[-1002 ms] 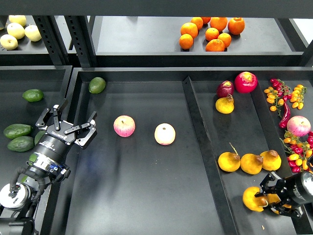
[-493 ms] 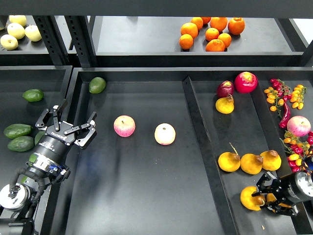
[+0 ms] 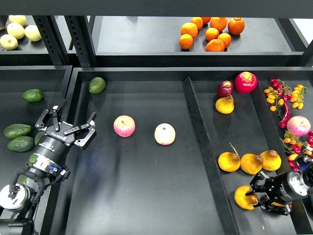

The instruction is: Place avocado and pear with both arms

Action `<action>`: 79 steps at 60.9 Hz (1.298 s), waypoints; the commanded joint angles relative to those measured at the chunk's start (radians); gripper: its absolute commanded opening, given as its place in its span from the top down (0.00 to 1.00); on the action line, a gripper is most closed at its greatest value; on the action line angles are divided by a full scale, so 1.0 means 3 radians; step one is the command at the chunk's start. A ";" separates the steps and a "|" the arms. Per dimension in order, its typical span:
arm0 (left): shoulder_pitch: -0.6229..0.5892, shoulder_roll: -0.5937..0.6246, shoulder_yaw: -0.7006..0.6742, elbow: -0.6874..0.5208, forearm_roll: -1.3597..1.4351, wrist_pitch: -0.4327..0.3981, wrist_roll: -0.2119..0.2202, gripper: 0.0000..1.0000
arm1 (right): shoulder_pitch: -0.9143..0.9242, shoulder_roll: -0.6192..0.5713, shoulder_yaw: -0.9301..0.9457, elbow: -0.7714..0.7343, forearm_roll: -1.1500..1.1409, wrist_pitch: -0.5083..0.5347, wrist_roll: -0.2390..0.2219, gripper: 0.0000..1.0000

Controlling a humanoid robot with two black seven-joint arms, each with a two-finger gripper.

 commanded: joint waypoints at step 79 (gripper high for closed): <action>0.0015 0.0000 0.0008 0.0000 0.0000 0.0000 0.0005 0.01 | 0.0073 -0.0378 0.0334 0.0341 -0.0134 0.0000 0.0000 0.01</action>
